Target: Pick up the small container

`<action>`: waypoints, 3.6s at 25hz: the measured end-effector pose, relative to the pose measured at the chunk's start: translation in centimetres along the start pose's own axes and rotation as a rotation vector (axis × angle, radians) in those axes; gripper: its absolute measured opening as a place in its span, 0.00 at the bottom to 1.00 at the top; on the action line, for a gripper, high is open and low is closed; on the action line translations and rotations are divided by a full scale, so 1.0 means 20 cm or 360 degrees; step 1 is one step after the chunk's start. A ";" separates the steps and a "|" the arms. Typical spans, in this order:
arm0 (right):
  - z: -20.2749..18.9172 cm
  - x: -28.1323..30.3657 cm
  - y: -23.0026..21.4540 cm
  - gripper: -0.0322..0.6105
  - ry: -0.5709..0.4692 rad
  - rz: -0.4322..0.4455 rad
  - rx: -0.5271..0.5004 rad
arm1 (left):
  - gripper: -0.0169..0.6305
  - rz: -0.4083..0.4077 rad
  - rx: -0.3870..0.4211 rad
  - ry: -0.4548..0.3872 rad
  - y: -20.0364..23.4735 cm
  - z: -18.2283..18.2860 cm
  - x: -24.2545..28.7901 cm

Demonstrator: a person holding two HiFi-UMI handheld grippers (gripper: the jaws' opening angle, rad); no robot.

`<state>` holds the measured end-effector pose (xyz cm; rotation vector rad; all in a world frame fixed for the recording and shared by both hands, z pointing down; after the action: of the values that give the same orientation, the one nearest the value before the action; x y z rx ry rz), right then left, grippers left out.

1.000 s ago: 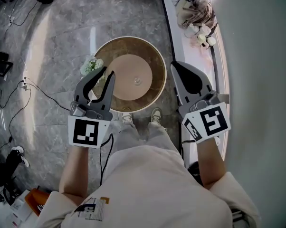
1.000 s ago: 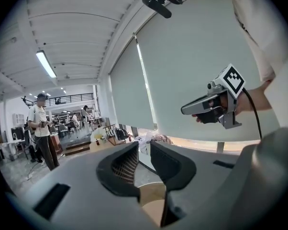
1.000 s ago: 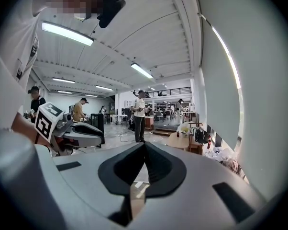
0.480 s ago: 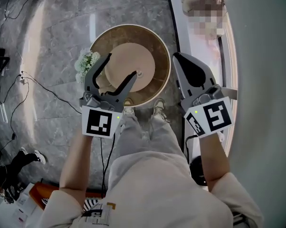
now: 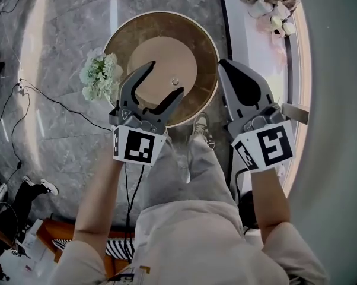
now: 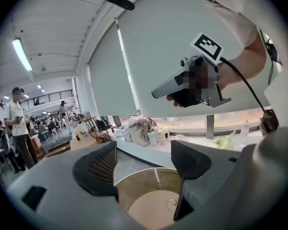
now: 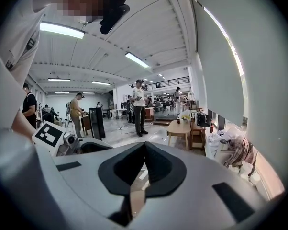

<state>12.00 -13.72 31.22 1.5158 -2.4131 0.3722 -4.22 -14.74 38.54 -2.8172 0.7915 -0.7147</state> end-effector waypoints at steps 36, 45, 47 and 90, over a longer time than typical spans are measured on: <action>-1.23 0.54 -0.06 0.06 0.0222 0.0038 0.0113 | 0.56 -0.0321 -0.0233 0.0317 -0.56 -1.51 0.77; -1.38 0.57 -0.08 0.06 0.0255 0.0037 0.0115 | 0.56 -0.0385 -0.0249 0.0297 -0.60 -1.63 0.88; -1.41 0.58 -0.08 0.06 0.0256 0.0037 0.0124 | 0.56 -0.0398 -0.0258 0.0283 -0.60 -1.65 0.91; -1.44 0.70 -0.05 0.39 0.0385 0.0484 0.0641 | 0.56 -0.0651 -0.0220 0.0055 -0.40 -1.29 0.78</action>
<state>9.52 -15.71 63.21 1.1458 -2.4676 1.0944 -1.06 -15.92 69.62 -3.1396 0.2736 -0.7884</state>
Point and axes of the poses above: the fingertips, and each gripper's own axes: x forward along the fingers, y to its left, z out of its top, the point moved 7 cm from there along -x, backward along the fingers, and after that the axes turned 4 degrees about y, right-handed, at the moved point
